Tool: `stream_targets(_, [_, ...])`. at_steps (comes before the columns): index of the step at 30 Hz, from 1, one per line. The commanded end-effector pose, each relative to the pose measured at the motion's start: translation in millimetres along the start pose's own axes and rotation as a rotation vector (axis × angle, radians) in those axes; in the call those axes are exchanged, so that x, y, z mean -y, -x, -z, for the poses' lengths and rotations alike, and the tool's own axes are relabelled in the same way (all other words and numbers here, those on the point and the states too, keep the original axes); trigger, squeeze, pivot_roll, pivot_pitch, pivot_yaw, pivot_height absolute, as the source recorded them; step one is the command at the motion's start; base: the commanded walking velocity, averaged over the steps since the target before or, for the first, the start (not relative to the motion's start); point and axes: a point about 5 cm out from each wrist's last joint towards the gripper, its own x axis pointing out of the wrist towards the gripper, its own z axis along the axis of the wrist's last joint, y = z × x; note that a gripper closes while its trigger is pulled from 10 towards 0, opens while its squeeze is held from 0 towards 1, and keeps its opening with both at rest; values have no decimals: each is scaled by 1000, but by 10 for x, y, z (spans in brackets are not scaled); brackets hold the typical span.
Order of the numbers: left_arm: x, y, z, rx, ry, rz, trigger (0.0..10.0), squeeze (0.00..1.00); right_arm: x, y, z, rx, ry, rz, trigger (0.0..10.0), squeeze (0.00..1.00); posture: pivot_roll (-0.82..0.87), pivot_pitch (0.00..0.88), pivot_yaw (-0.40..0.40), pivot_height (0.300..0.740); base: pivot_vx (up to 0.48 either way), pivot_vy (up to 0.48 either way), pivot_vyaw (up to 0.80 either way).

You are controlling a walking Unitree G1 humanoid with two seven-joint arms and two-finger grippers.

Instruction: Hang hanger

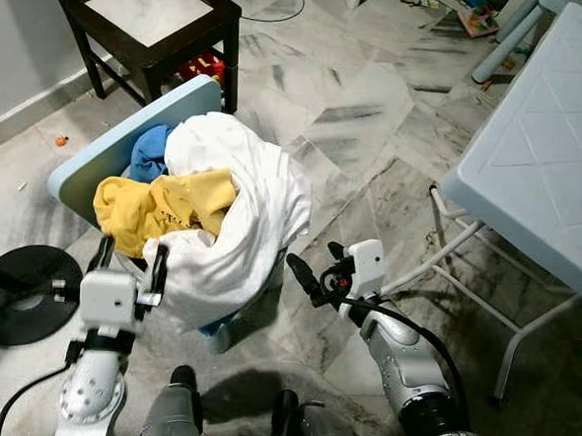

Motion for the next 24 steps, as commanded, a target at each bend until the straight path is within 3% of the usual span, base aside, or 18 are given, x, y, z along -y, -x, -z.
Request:
stream_targets(1, [58,-18,-69,6,24,14,10000,0,34,62,75,-22,-8,17,10000,0,220,293,-165,740,0,0,0])
stream_targets(4, [85,-68,-180,26,34,20,10000,0,24,59,79,-22,-8,16,10000,0,220,293,-164,740,0,0,0])
stream_targets(8, [87,-40,-174,-84,141,-14,10000,0,6,46,75,-20,-9,14,10000,0,222,292,-159,740,0,0,0])
stream_targets(9, [102,3,-110,-138,225,-30,10000,0,4,45,75,-19,-10,14,10000,0,223,294,-159,740,0,0,0])
stream_targets(10, [102,3,-110,-138,225,-30,10000,0,4,45,75,-19,-10,14,10000,0,223,294,-159,740,0,0,0])
stream_targets(12, [162,79,-6,-236,347,-12,10000,0,0,47,79,-19,-11,14,10000,0,223,296,-159,740,0,0,0])
stream_targets(18, [180,160,142,-340,444,-9,10000,0,4,54,82,-20,-10,14,10000,0,221,299,-159,740,0,0,0])
stream_targets(24, [64,170,221,-381,456,-26,10000,0,10,68,87,-20,-7,14,10000,0,217,298,-159,740,0,0,0])
